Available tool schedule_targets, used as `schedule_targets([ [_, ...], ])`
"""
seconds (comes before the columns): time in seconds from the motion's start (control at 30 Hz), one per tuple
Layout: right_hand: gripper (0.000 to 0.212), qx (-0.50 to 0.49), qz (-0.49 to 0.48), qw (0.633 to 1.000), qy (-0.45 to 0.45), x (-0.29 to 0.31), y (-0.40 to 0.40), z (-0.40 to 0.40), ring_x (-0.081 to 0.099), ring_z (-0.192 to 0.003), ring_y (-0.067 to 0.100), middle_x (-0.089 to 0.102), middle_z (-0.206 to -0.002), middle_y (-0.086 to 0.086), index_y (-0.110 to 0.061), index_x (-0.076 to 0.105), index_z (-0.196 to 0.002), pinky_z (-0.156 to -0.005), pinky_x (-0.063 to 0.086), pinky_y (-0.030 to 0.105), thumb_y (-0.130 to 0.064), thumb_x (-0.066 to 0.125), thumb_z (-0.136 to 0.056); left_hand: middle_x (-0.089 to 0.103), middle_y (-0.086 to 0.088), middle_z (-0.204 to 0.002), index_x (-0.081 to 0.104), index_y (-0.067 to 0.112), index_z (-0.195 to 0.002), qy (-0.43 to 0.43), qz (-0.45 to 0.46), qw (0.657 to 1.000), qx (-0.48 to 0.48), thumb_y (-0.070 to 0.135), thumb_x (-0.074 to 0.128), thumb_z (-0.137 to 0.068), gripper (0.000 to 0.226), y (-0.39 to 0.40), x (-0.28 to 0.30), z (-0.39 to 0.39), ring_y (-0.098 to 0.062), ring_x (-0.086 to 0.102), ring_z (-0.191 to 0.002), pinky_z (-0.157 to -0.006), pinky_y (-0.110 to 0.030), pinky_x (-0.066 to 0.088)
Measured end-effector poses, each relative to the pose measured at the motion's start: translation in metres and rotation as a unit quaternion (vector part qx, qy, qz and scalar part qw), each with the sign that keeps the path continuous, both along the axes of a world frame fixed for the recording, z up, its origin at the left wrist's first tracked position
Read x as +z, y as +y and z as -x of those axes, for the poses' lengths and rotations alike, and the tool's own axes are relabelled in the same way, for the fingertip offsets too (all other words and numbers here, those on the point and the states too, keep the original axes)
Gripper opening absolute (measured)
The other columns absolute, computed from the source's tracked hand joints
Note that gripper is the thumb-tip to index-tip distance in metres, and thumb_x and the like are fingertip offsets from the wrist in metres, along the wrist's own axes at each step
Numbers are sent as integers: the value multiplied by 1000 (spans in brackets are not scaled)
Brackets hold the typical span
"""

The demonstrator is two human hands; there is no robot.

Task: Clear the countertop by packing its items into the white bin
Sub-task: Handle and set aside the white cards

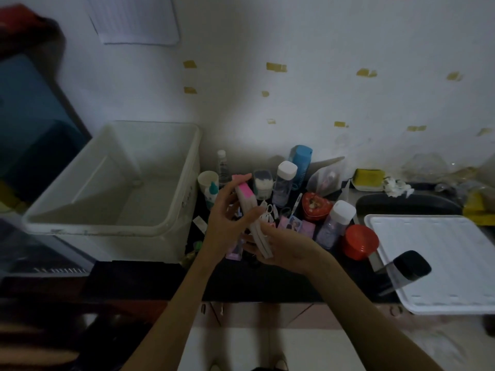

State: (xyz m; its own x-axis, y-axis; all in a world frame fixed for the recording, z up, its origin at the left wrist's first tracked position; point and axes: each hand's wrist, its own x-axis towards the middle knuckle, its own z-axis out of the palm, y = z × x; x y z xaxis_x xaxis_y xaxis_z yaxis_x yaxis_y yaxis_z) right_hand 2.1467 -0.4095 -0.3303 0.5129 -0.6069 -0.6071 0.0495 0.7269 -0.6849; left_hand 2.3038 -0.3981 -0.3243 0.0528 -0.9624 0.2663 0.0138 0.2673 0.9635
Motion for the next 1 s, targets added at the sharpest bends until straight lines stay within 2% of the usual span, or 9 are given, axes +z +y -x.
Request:
schedule_targets([
  [0.13, 48, 9, -2, 1000, 0, 1, -2, -8, 68, -101, 17, 66, -120, 9, -14, 67, -114, -67, 56, 26, -44, 65, -77, 56, -6, -123, 56, 14, -129, 4, 6, 1000, 16, 26, 77, -79, 55, 2, 5, -7, -22, 62, -107, -89, -38, 55],
  [0.27, 50, 19, 3, 1000, -5, 4, -6, -21, 63, -111, 22, 61, -128, 15, -12, 67, -114, -71, 55, 28, -43, 68, -75, 57, -1, -126, 58, 9, -123, 36, 9, 999, 32, 21, 78, -79, 50, 2, 12, -18, -22, 61, -111, -88, -34, 54],
  [0.43, 44, -31, -54, 993, -102, 0, -14, -37, 60, -95, 23, 63, -106, 12, -8, 67, -116, -82, 53, 34, -44, 59, -92, 61, -10, -126, 57, 5, -122, 102, 2, 993, 52, 15, 76, -81, 47, 1, 20, -40, -23, 62, -110, -86, -30, 54],
  [0.53, 40, -66, -73, 986, -135, 5, -18, -53, 63, -96, 25, 64, -111, 17, -3, 67, -120, -78, 57, 35, -33, 59, -95, 59, -6, -129, 56, 11, -125, 129, -5, 990, 61, 26, 72, -79, 51, -2, 23, -62, -27, 60, -112, -89, -37, 54],
  [0.63, 30, -108, -70, 983, -128, 20, -22, -79, 66, -90, 27, 71, -96, 19, -1, 59, -120, -61, 60, 32, -18, 58, -95, 51, -7, -140, 54, 26, -132, 139, -22, 989, 45, 35, 71, -79, 56, -3, 21, -93, -30, 54, -123, -97, -42, 50],
  [0.7, 27, -111, -41, 988, -101, 26, -30, -97, 69, -80, 24, 72, -89, 16, -3, 58, -119, -57, 59, 29, -18, 56, -97, 47, -1, -146, 43, 37, -140, 127, -27, 991, 12, 40, 69, -85, 61, -1, 24, -117, -23, 54, -126, -99, -37, 50],
  [0.8, 22, -114, 34, 992, -51, 29, -41, -119, 69, -75, 19, 72, -91, 9, -6, 59, -117, -56, 57, 26, -18, 53, -99, 60, 17, -122, 48, 24, -132, 128, -115, 984, 39, 34, 44, -102, 32, -6, 31, -153, -1, 65, -91, -72, -15, 55],
  [0.87, 17, -119, 102, 987, -24, 29, -48, -130, 68, -82, 18, 70, -98, 6, -9, 59, -113, -59, 58, 26, -17, 53, -99, 72, 12, -108, 58, 28, -119, 153, -176, 972, 38, 42, 27, -105, 37, -13, 28, -181, -8, 70, -90, -68, -26, 58],
  [1.0, 21, -96, 249, 963, 38, 29, -59, -147, 66, -94, 16, 68, -107, 1, -12, 56, -119, -79, 59, 30, -18, 55, -98, 73, -3, -109, 67, 24, -115, 52, -223, 972, 57, 51, 48, -96, 38, -24, 28, -208, -20, 71, -95, -74, -40, 60],
])
